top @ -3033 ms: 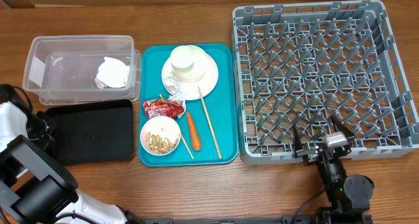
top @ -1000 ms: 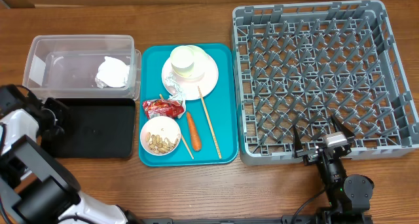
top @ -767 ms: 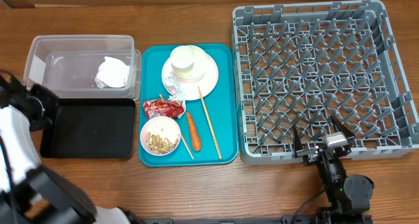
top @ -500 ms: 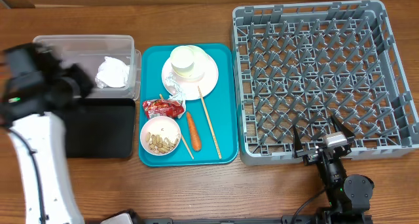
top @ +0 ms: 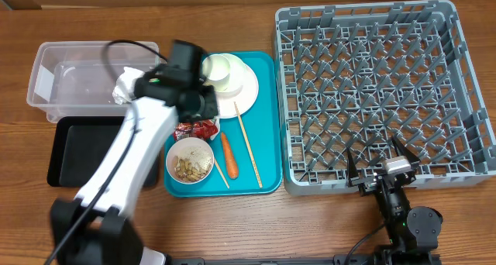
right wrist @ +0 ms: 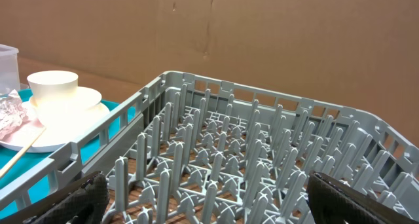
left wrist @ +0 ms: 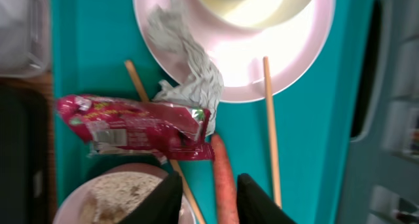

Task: Sort waste into correct bins and load items into the dishwasher
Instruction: 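Reach the left gripper to the red wrapper and grasp it, then carry the red wrapper left and drop it into the clear bin, then reach the left gripper to the grey tissue by the plate and grasp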

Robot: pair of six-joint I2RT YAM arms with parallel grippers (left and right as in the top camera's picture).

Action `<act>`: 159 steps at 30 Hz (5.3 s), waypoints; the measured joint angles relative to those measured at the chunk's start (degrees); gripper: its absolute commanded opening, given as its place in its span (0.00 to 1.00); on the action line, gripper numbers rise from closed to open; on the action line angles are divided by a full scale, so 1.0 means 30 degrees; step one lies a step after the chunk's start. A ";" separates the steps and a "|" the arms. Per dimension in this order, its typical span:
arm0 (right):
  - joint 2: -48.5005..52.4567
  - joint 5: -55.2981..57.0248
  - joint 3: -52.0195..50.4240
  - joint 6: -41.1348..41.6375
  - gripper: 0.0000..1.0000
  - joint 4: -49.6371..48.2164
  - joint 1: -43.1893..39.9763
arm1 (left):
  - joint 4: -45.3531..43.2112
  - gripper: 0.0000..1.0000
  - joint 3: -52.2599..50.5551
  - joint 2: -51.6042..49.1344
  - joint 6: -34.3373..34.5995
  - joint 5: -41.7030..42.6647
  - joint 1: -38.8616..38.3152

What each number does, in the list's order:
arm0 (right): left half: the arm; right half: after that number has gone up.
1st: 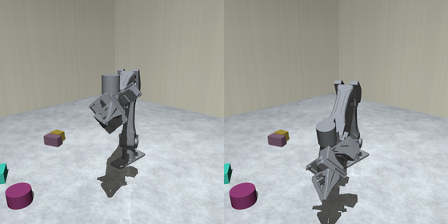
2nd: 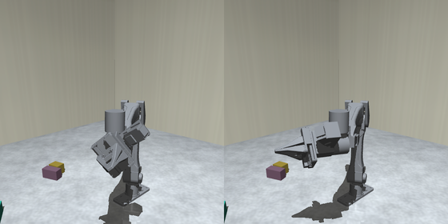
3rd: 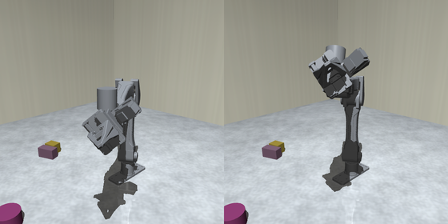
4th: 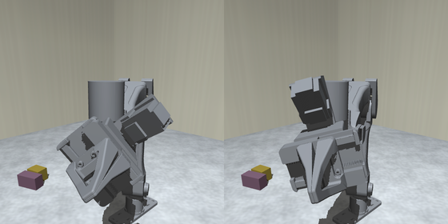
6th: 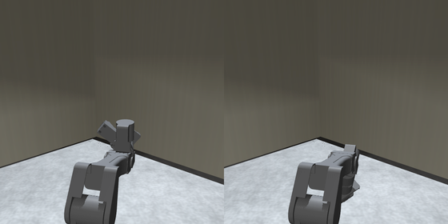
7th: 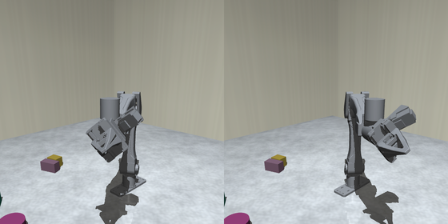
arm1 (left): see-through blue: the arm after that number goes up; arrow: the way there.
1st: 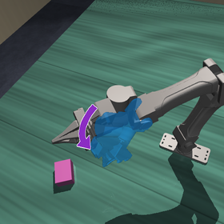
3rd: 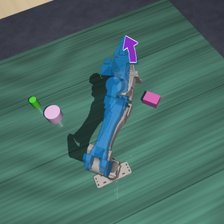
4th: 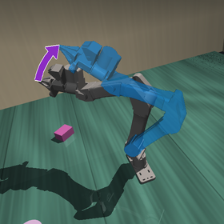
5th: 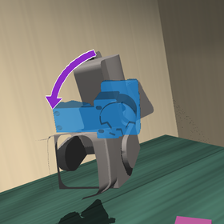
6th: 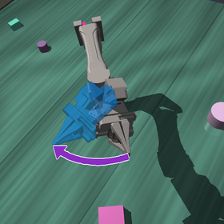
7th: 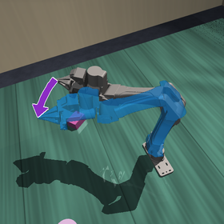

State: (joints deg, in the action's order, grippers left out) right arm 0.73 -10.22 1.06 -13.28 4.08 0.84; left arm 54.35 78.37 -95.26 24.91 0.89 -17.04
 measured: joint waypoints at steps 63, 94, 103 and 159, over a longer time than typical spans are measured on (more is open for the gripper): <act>0.0000 0.0000 0.0000 -0.0015 1.00 -0.0007 0.0000 | 0.2623 0.04 0.2004 -0.3840 0.1581 -0.2769 -0.0488; 0.0000 0.0000 0.0000 -0.0015 1.00 -0.0007 0.0000 | 0.1865 0.04 0.9916 -0.4605 0.0998 -0.5005 1.0688; 0.0000 0.0000 0.0000 -0.0022 1.00 -0.0015 0.0000 | -0.0670 0.20 0.9908 -0.9165 -0.0867 -0.2790 1.1766; 0.0000 0.0000 0.0000 -0.0015 1.00 0.0000 0.0000 | 0.1362 0.75 0.1508 -0.3126 -0.2200 0.1756 -0.0459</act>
State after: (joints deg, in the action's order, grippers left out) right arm 0.73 -10.22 1.06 -13.32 4.08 0.84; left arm 58.43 82.89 -104.64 18.31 6.15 -18.41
